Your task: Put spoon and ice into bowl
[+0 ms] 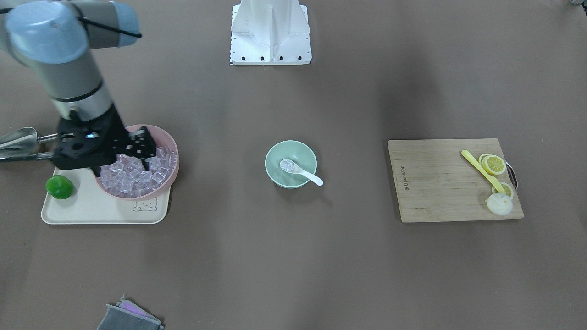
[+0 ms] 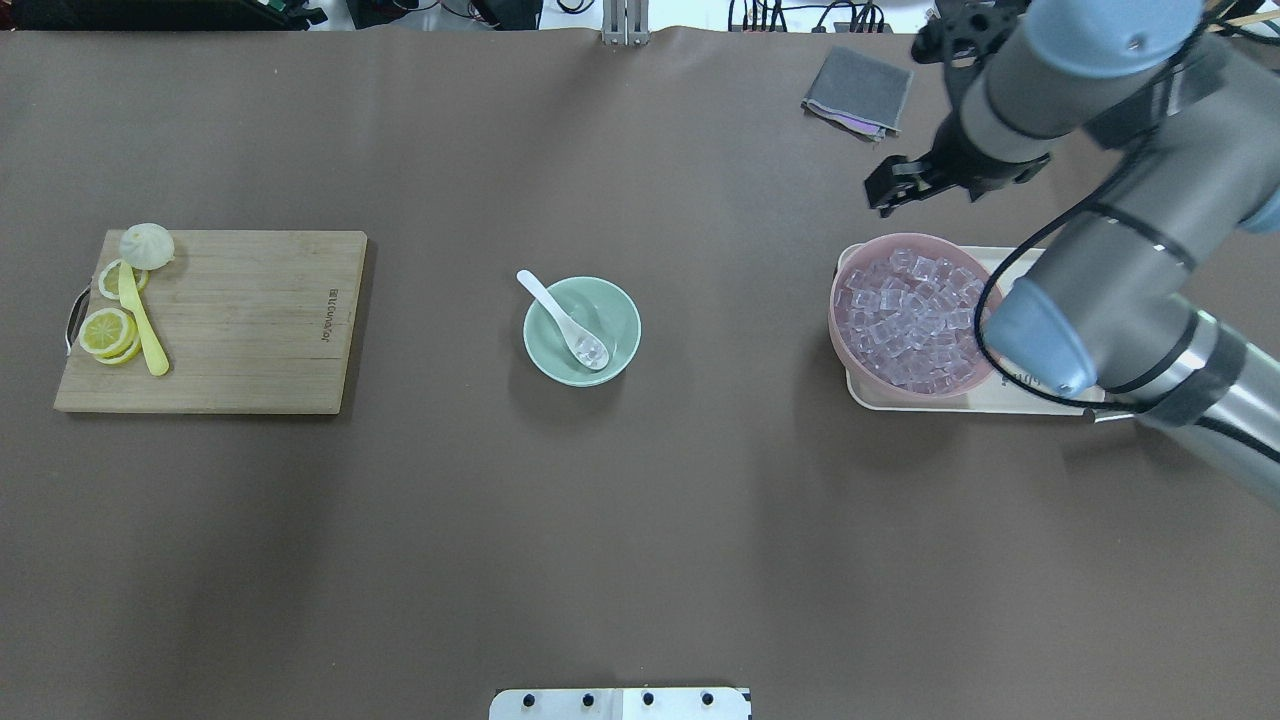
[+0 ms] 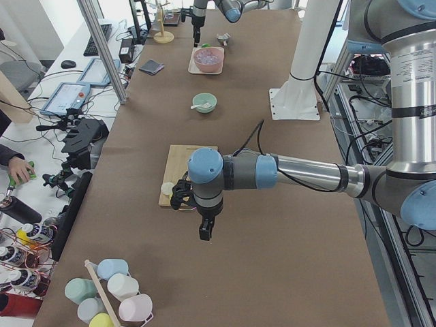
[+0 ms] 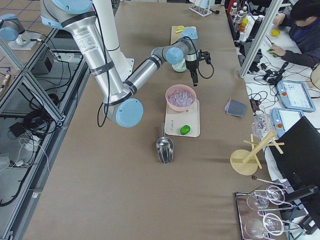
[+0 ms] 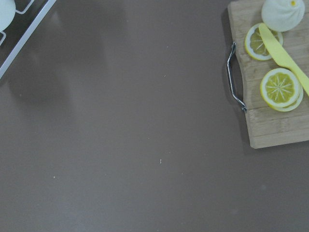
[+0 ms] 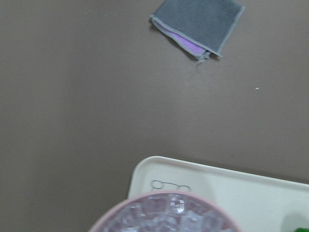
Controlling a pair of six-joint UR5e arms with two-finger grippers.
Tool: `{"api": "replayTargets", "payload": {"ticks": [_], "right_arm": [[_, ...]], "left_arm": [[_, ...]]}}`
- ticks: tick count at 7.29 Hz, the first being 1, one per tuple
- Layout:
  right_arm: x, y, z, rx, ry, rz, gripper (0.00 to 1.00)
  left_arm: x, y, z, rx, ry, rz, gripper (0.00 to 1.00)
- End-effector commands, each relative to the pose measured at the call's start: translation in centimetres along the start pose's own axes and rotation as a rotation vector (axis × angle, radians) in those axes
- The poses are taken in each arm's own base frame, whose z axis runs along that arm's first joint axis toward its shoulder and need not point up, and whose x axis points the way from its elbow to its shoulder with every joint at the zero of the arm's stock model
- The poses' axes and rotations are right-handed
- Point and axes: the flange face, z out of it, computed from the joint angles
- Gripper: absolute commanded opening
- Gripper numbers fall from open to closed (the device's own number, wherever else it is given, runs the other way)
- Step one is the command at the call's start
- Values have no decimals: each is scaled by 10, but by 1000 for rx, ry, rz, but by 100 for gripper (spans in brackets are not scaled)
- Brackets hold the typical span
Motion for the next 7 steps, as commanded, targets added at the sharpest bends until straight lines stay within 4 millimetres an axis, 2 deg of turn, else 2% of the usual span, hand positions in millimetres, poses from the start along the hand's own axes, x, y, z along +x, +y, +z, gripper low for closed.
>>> {"api": "replayTargets", "payload": {"ticks": [1, 2, 3, 4, 5, 6, 7], "right_arm": [[165, 36, -17, -61, -2, -68, 100], [226, 74, -22, -85, 20, -109, 100], [275, 117, -27, -110, 34, -102, 100], [307, 171, -32, -146, 4, -52, 100], [333, 222, -22, -209, -42, 38, 100], [356, 254, -19, -237, -42, 107, 100], [376, 274, -23, -240, -26, 164, 100]], "left_arm": [[-2, 1, -1, 2, -2, 1, 99], [-1, 1, -1, 3, -2, 3, 99], [0, 1, -2, 6, -3, 5, 99], [0, 1, -3, 6, -2, 5, 99], [0, 1, -2, 5, -1, 4, 99], [-1, 1, -2, 5, -3, 2, 99], [-1, 1, -2, 5, -3, 2, 99]]}}
